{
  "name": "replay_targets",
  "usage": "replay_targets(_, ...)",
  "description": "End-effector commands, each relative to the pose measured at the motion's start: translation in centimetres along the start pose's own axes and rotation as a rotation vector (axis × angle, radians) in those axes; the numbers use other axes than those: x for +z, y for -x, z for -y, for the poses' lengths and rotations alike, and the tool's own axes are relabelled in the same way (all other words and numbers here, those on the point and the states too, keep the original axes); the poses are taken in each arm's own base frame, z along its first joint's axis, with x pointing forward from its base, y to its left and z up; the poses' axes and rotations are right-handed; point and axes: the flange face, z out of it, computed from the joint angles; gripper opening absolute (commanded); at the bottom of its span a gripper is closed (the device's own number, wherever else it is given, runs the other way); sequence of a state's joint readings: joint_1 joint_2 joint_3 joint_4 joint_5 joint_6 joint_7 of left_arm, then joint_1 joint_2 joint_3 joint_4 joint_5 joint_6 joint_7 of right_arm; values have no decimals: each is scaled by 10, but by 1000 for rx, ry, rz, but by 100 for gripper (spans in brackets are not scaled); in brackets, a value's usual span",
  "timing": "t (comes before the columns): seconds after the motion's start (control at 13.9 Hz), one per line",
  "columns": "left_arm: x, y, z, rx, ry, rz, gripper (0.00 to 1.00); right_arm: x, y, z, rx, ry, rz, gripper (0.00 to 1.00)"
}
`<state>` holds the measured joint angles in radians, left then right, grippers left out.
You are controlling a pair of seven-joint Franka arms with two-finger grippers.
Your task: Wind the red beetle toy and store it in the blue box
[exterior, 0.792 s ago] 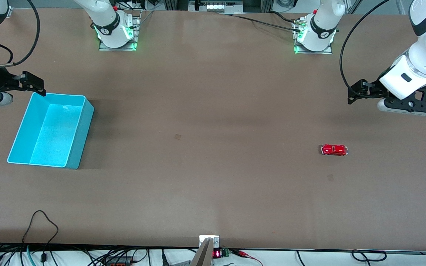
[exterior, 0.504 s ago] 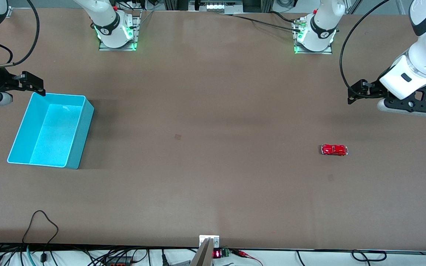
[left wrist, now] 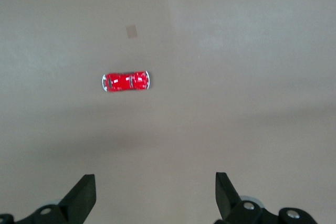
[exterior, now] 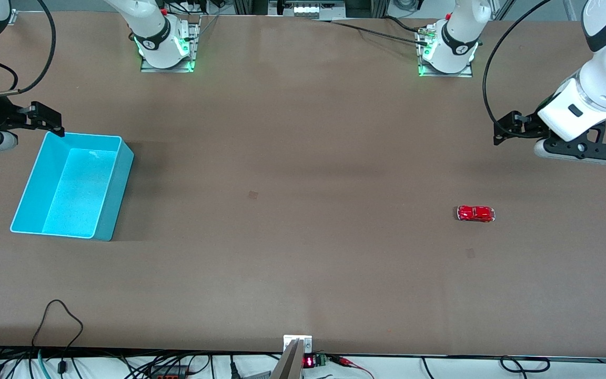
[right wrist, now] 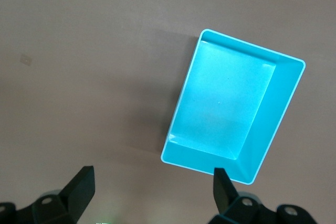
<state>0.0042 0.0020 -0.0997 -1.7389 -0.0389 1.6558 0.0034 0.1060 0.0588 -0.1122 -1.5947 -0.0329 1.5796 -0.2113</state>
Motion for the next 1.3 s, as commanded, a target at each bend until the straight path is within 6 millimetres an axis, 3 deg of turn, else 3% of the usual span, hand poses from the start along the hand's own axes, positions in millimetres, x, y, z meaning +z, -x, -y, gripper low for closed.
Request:
replay_targets(0.0,11,3,-2,20,-6,131,100,-1,1,-5,-3,3,7,100)
replay_targets(0.86,18,10,-3,62,-10,195,100,3,-1,-5,-4,-1,15,100)
replay_targets(1.22,13,-1,1,391,-67,120,100,4,-2,-4,-5,-1,17,100)
